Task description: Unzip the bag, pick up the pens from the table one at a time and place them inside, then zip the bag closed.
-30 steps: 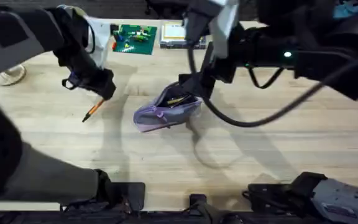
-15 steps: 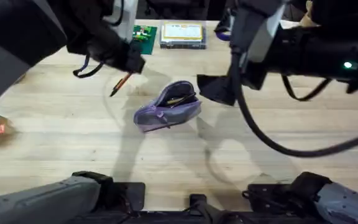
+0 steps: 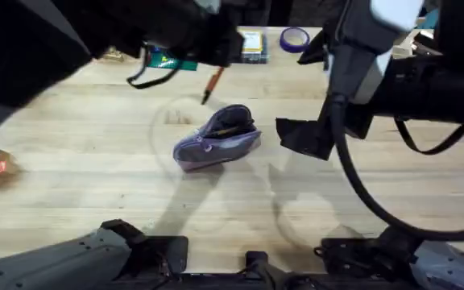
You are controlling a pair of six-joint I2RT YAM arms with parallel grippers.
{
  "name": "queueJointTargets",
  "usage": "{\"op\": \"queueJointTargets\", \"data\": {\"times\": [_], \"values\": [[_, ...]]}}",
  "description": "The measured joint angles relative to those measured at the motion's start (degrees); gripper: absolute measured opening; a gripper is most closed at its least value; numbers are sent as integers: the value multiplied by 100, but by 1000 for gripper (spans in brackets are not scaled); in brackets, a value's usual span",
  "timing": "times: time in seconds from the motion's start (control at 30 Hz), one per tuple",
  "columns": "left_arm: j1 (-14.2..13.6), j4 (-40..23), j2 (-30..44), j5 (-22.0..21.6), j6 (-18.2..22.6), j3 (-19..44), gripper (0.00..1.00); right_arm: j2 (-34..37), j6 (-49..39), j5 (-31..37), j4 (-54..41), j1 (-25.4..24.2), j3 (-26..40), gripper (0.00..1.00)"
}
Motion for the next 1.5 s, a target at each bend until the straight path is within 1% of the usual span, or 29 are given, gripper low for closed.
{"op": "queueJointTargets", "data": {"times": [0.13, 0.17, 0.3, 0.43, 0.5, 0.77, 0.87, 1.03, 1.13, 1.17, 1.2, 1.23, 1.33, 1.37, 1.4, 1.5], "values": [[-431, 93, 0, 18, -174, 0, 43, -13, 0, 18, -36, 0, 0, 997], [-661, 45, 29, -32, -238, 0, 43, -15, 0, 18, -38, 0, 0, 998], [-820, -68, 247, -225, -281, -9, 43, -15, 0, 18, -40, 0, 0, 998], [-841, -116, 637, -345, -275, -134, 43, -15, 0, 18, -40, 0, 0, 998], [-841, -235, 867, -376, -185, -219, 43, -15, 0, 18, -40, 0, 0, 998], [-841, -1062, 1717, -461, 473, -339, 43, -15, 0, 18, -40, 0, 0, 997], [-841, -1270, 1953, -491, 725, -339, 43, -15, 0, 18, -40, 0, 0, 997], [-841, -1345, 2210, -504, 923, -341, 43, -15, 0, 18, -40, 0, 0, 997], [-841, -1345, 2217, -507, 964, -343, 43, -15, 0, 18, -40, 0, 0, 998], [-841, -1346, 2217, -505, 981, -343, 58, -15, -1, 18, -40, 0, 0, 998], [-841, -1359, 2218, -505, 1016, -343, 165, -15, 0, 18, -40, 0, 0, 998], [-841, -1367, 2217, -504, 1015, -343, 298, -15, 0, 18, -40, 0, 0, 998], [-841, -1358, 2217, -504, 1017, -343, 780, -15, 0, 18, -40, 0, 0, 998], [-841, -1356, 2217, -502, 1013, -343, 924, -15, 0, 18, -40, 0, 0, 998], [-841, -1354, 2217, -502, 1011, -343, 972, -15, 0, 18, -40, 0, 0, 998], [-841, -1354, 2217, -486, 1013, -343, 992, -15, 0, 18, -40, 0, 0, 998]]}}
